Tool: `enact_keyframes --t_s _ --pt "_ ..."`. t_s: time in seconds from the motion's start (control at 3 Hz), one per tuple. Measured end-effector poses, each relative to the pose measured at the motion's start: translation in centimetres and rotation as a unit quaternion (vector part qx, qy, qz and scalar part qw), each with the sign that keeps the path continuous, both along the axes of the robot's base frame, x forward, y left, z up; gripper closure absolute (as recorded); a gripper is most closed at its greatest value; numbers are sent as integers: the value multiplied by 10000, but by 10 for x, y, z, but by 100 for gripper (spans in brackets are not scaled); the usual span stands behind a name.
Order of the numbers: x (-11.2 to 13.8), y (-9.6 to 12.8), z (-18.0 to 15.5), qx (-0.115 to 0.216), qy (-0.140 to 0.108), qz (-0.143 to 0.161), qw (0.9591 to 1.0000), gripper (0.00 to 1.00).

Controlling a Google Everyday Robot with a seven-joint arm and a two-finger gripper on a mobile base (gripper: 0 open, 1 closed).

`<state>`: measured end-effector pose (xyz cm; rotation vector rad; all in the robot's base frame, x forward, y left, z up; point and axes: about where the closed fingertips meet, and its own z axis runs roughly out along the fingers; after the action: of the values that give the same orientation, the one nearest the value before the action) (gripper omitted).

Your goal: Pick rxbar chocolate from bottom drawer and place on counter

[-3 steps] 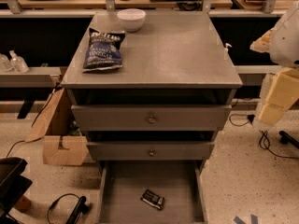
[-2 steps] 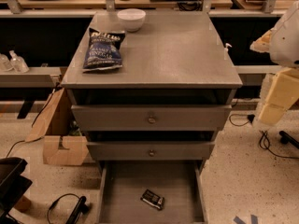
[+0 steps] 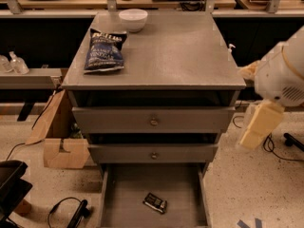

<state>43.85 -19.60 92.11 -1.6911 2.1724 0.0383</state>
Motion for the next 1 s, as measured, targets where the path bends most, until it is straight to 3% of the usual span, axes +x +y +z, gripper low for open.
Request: enact_keyframes --t_s 0.67,1.0 --pt "-17 19 -153 817 111 252 9963 0" --pt "6 22 -216 936 -87 242 9953 0"
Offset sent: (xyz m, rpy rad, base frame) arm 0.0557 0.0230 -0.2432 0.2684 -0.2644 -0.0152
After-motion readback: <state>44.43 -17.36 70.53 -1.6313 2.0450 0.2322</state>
